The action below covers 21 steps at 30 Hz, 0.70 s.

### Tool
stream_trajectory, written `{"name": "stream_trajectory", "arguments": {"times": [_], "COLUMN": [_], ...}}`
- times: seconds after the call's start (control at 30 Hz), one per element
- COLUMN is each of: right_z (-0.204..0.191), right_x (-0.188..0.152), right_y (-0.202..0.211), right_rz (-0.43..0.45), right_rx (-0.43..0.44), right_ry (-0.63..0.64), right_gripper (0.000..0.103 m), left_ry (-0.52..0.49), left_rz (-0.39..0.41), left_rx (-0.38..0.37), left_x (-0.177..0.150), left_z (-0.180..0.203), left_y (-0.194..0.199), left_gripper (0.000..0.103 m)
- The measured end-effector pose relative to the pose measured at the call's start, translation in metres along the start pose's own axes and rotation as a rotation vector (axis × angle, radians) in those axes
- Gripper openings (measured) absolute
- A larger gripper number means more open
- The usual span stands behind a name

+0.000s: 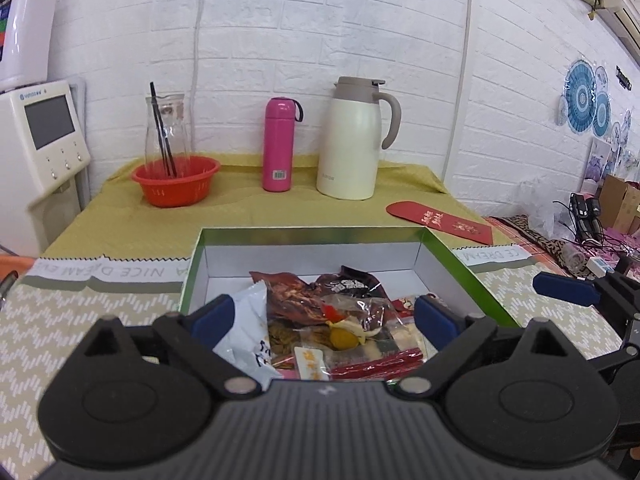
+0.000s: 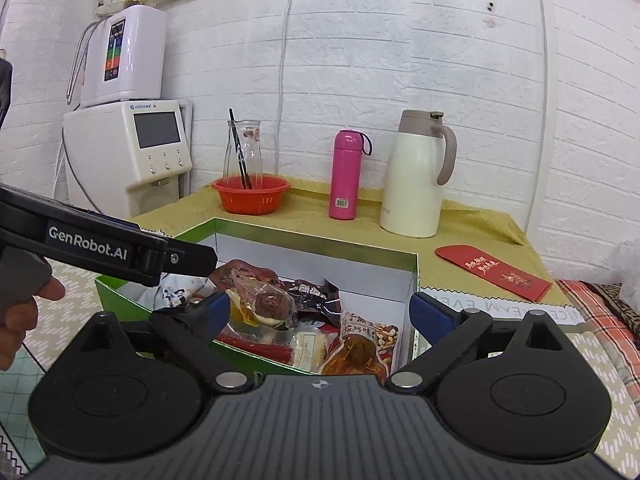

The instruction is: Organize snacks

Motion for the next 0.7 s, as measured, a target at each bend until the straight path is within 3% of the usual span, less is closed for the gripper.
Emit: {"name": "stream_trajectory", "arguments": {"times": [0.4, 0.7], "right_z": [-0.030, -0.053], "right_x": [0.012, -0.035], "right_y": [0.067, 0.095], "right_rz": [0.009, -0.081], "right_rx": [0.026, 0.081], "right_ry": [0.029, -0.037], "right_gripper": [0.103, 0.103], "left_ry": [0.081, 0.063], "left_rz": [-0.025, -0.157], "left_rx": [-0.065, -0.118], "left_x": [-0.008, -0.059], "left_z": [-0.002, -0.001], "left_y": [0.062, 0.078], "left_gripper": [0.095, 0.095]}}
Point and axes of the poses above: each gripper's, at about its wrist camera, not at the fingertips, and y roughly against the way its jaws point, z to its right, x to its top, the point moved 6 cm from there along -y, roughly the way its jaws point, and after that the axes turned 12 degrees about z, right-handed, at the moved point
